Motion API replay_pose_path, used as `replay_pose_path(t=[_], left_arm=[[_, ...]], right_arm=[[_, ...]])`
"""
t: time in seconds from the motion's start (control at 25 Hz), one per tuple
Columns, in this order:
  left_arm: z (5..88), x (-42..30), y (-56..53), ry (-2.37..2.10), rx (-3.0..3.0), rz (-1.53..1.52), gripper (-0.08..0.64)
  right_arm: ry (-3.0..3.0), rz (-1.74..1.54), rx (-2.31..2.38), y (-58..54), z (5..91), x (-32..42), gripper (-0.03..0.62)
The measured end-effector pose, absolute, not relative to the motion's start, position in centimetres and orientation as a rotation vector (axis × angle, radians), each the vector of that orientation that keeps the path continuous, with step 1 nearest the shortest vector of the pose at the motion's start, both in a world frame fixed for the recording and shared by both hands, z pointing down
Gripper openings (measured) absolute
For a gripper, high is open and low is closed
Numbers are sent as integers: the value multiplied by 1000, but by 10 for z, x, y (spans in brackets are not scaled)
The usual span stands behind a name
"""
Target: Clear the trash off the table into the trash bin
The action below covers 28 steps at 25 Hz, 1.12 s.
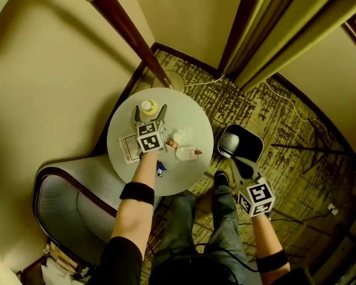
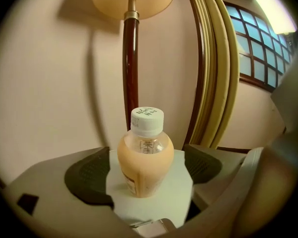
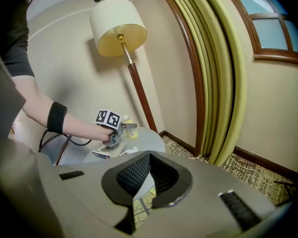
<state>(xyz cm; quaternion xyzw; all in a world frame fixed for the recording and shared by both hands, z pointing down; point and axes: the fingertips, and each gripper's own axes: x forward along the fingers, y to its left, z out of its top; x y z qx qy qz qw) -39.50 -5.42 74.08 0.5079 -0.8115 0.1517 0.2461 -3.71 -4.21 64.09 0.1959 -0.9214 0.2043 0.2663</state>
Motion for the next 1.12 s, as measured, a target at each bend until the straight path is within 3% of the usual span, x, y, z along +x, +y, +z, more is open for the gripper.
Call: replay_pose_path(t=[0.08, 0.48, 1.12], left_arm=[[737, -390, -55, -2190, 1401, 448, 311], [703, -378, -60, -2131, 1527, 474, 307], [462, -256, -8, -1954, 1909, 516, 307]], right_arm=[[-2483, 551, 530, -42, 643, -36, 2], [-2489, 542, 534, -46, 628, -46, 0], [-2561, 466, 569, -28, 492, -60, 0]])
